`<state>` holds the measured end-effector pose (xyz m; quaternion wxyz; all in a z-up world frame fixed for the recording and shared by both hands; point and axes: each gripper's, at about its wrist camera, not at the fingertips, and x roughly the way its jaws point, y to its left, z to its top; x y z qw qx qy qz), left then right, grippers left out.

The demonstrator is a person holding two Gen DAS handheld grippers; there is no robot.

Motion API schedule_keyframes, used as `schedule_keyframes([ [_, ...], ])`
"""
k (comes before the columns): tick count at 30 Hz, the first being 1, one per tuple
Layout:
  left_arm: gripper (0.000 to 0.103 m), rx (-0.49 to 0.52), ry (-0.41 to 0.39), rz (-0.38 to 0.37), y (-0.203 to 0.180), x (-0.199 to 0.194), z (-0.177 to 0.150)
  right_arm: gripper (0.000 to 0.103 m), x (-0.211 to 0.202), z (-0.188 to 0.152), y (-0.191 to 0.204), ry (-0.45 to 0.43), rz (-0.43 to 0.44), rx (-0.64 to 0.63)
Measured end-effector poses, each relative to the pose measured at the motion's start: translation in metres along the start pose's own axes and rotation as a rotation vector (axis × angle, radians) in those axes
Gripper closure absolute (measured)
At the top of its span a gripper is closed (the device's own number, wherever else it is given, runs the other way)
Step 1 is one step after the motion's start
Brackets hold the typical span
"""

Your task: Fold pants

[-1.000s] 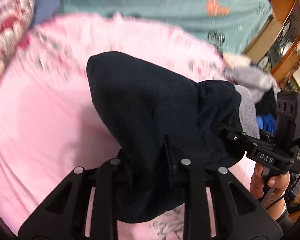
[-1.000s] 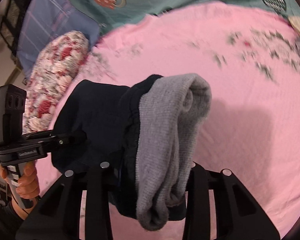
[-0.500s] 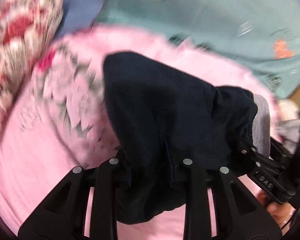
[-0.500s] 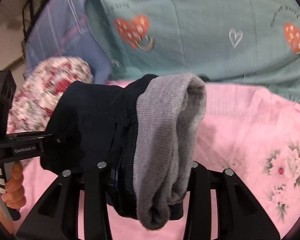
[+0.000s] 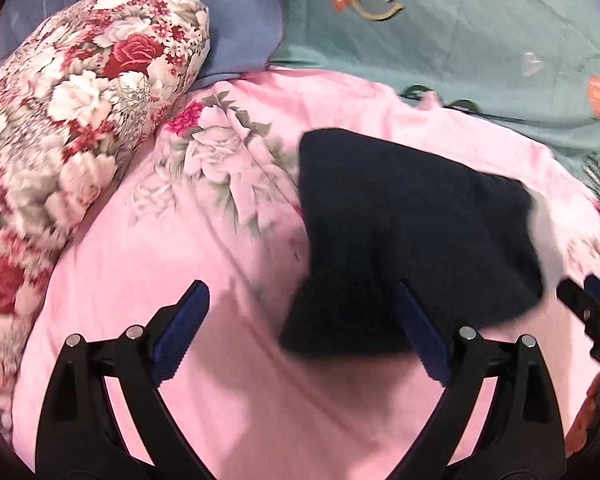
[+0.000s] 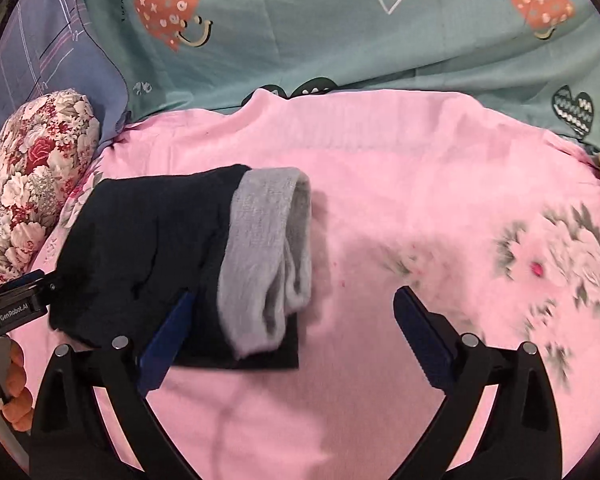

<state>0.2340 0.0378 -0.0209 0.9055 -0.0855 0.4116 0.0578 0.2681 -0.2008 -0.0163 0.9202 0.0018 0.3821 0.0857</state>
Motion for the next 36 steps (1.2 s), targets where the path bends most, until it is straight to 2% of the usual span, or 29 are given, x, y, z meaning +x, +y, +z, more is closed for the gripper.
schedule_keyframes([
  [4, 0.007, -0.008, -0.019, 0.007, 0.003, -0.027, -0.031, 0.003, -0.048, -0.026, 0.012, -0.079, 0.011, 0.011],
  [8, 0.006, 0.048, -0.088, 0.038, -0.006, -0.047, -0.051, 0.002, -0.078, -0.044, 0.026, -0.116, -0.062, -0.005],
  [13, 0.005, 0.084, -0.127, 0.019, -0.014, -0.061, -0.069, 0.002, -0.100, -0.071, 0.032, -0.173, -0.100, 0.040],
  [16, 0.004, 0.118, -0.135, 0.020, -0.022, -0.061, -0.073, 0.002, -0.102, -0.088, 0.030, -0.218, -0.130, 0.066],
  [19, 0.003, 0.145, -0.121, 0.056, -0.027, -0.053, -0.074, 0.002, -0.094, -0.090, 0.029, -0.219, -0.107, 0.059],
  [23, 0.003, 0.158, -0.089, 0.065, -0.029, -0.044, -0.078, 0.002, -0.092, -0.093, 0.031, -0.252, -0.124, 0.027],
  [25, 0.003, 0.159, -0.068, 0.060, -0.030, -0.041, -0.079, 0.002, -0.089, -0.095, 0.032, -0.232, -0.111, 0.023],
  [28, 0.003, 0.165, -0.084, 0.074, -0.030, -0.043, -0.080, 0.002, -0.084, -0.098, 0.036, -0.207, -0.098, 0.021],
  [36, 0.003, 0.146, -0.071, 0.061, -0.028, -0.044, -0.080, 0.002, -0.086, -0.100, 0.040, -0.216, -0.104, 0.007],
])
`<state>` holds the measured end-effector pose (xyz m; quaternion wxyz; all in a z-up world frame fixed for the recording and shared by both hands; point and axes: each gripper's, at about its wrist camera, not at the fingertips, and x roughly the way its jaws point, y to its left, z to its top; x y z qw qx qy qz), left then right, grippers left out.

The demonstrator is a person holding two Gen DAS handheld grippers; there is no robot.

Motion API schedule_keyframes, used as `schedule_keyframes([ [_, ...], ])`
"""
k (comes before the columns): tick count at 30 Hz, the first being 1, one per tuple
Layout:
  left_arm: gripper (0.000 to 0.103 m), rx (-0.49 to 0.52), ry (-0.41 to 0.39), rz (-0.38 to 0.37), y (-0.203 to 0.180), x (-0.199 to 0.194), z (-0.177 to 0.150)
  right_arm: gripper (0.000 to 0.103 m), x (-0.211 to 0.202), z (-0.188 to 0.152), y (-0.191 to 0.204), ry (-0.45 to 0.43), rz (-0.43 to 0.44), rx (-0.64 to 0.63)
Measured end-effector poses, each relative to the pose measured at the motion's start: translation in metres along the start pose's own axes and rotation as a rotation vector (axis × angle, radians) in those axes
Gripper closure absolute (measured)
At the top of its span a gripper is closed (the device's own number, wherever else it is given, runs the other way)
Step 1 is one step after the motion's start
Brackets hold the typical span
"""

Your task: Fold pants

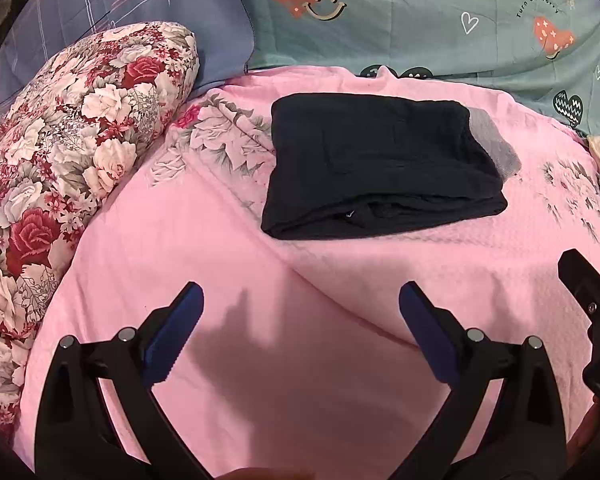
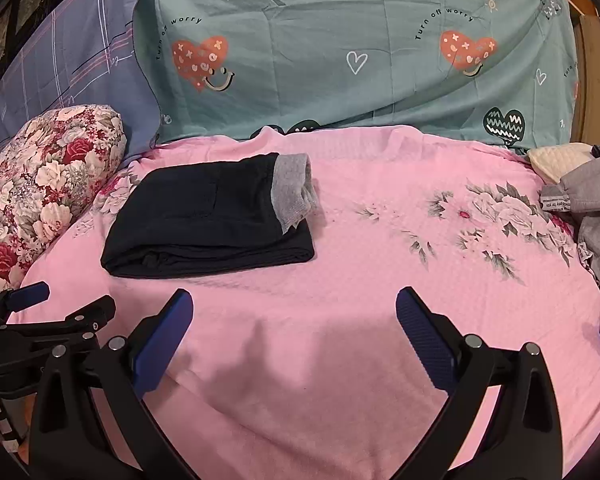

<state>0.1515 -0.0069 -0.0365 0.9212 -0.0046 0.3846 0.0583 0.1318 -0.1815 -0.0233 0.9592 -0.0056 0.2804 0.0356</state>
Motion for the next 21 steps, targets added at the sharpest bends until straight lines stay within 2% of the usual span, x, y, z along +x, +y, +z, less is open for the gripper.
schedule_keyframes([
  [9, 0.003, -0.013, -0.013, -0.007, 0.0023, -0.0009, -0.0005, 0.002, 0.0027, -0.0008, -0.0018, 0.009, -0.002, 0.005],
  [13, 0.003, -0.021, 0.000, -0.022, 0.0026, -0.0002, -0.0012, 0.002, 0.0030, -0.0014, -0.0012, 0.010, -0.003, -0.001],
  [21, 0.003, -0.017, 0.038, -0.002, 0.0021, 0.0072, -0.0016, 0.002, 0.0033, -0.0016, -0.0005, 0.012, -0.008, -0.002],
])
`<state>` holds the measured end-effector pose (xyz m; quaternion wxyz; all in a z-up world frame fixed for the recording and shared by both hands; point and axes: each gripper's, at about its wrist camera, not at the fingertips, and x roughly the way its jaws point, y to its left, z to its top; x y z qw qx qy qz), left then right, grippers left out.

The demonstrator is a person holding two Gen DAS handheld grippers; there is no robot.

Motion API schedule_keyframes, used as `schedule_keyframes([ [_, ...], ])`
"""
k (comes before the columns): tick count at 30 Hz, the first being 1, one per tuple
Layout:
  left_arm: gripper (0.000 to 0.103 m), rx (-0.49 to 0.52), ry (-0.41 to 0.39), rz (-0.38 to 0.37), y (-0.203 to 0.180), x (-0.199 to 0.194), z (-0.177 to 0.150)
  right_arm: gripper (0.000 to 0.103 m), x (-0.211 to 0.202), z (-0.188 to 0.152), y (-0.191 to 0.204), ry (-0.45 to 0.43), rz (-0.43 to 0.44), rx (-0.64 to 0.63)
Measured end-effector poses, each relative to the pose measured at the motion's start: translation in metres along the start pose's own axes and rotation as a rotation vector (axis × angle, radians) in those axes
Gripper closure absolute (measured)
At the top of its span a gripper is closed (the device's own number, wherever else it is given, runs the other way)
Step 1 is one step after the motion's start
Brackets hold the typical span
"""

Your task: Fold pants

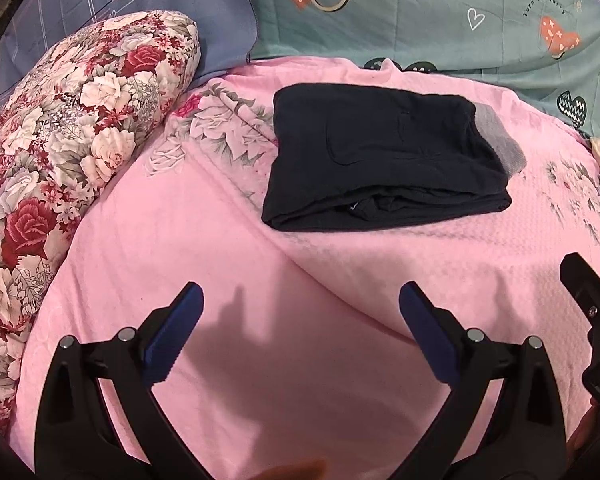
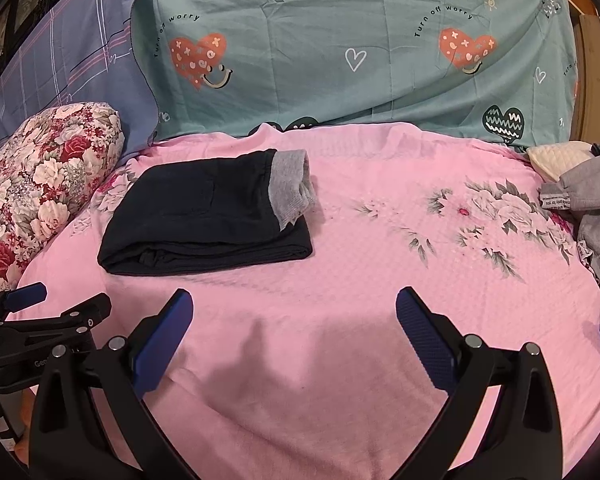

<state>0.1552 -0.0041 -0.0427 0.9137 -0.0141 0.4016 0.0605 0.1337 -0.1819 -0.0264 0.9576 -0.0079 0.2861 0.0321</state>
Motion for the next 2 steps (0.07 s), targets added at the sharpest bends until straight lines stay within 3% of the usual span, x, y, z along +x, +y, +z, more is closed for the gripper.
schedule_keyframes([
  [2, 0.003, 0.007, 0.004, 0.003, -0.0011, 0.0014, -0.0006, 0.002, 0.0003, -0.0004, 0.0007, 0.002, 0.000, -0.003],
])
